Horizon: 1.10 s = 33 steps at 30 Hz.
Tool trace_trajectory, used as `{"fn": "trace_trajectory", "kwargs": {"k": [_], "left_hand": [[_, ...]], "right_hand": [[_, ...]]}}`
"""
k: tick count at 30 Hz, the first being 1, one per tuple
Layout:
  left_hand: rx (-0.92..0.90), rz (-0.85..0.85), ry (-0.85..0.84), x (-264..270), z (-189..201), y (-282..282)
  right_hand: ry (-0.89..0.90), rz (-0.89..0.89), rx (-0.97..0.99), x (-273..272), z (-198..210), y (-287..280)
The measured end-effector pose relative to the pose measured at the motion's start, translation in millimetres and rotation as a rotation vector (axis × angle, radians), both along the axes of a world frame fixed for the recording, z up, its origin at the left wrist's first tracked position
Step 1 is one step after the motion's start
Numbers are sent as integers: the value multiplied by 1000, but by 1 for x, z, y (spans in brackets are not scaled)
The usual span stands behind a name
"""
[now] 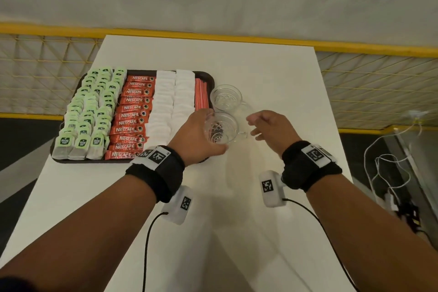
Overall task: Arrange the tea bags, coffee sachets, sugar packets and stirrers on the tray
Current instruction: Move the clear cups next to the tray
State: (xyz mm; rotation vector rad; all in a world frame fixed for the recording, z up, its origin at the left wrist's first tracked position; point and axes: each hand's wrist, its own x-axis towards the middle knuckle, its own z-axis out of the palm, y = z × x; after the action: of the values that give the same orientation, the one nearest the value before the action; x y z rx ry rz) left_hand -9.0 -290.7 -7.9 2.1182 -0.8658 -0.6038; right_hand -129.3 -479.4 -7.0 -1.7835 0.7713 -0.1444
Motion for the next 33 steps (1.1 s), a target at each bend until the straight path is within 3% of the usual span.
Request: {"fn": "trace_trajectory", "kwargs": {"k": [3, 11, 33], "left_hand": [[-28, -12, 13, -7, -9, -15], [45, 30, -30, -13, -32, -23], [70, 73, -40, -10, -34, -26]], "right_hand": [[-15, 5, 74, -15, -7, 3], [-7, -21, -25, -25, -40, 5], [47, -95, -211, 8, -42, -12]]}}
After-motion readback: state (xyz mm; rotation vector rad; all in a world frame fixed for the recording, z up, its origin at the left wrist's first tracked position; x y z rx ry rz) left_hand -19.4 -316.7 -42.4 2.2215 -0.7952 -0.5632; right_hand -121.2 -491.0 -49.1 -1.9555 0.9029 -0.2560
